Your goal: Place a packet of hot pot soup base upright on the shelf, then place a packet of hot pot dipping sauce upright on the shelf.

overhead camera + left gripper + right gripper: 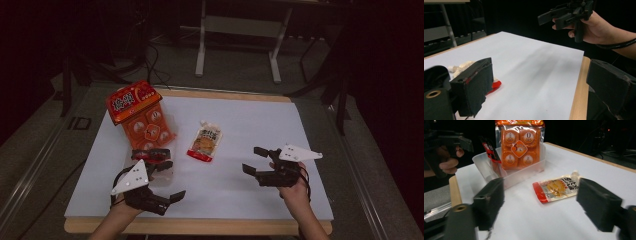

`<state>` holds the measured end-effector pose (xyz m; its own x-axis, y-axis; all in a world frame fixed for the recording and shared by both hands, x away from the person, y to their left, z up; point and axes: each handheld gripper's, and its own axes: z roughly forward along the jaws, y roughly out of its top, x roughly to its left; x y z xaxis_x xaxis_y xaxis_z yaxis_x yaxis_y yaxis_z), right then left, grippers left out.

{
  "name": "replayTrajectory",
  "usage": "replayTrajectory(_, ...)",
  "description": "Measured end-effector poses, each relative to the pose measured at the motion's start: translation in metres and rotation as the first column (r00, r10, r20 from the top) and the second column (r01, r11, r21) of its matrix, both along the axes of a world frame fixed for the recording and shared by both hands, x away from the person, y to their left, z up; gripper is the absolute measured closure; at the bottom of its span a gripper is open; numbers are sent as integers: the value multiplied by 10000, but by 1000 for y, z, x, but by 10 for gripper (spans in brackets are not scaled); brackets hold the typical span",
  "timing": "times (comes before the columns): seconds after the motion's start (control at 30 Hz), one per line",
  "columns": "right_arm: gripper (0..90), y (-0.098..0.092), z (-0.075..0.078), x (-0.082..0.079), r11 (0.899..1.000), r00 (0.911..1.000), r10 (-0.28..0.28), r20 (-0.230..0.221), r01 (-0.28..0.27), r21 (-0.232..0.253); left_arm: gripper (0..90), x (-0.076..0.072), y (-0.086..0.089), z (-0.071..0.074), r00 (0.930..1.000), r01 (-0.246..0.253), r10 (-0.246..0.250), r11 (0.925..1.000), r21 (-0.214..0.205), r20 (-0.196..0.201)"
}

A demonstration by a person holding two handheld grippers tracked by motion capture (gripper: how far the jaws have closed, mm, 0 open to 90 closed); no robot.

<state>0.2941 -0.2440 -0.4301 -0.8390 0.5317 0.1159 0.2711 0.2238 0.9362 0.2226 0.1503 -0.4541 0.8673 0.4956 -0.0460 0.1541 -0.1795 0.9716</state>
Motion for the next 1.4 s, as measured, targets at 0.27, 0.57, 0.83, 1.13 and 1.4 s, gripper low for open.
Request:
replayTrajectory(0.27,196,6,-6,1,9987,9997,136,207,-126,-497,75,-3,-8,-13,9998,-74,77,9999,141,-192)
replayTrajectory(0.57,138,15,-9,8,9988,9994,-6,-339,-10,-486,75,-7,-9,-16,9992,-388,384,9981,477,86)
replayTrajectory(0.83,110,31,-7,30,9972,9994,-355,-54,350,-661,75,-8,-8,-14,9989,-433,426,9982,419,180)
replayTrajectory(1.13,153,53,-19,62,9916,9991,-379,-171,355,-1241,75,-8,-9,-16,9994,-324,317,9985,436,169)
replayTrajectory(1.4,220,63,-32,90,9837,9971,-765,-52,747,-1636,75,-9,-9,-17,9996,-269,264,9988,405,117)
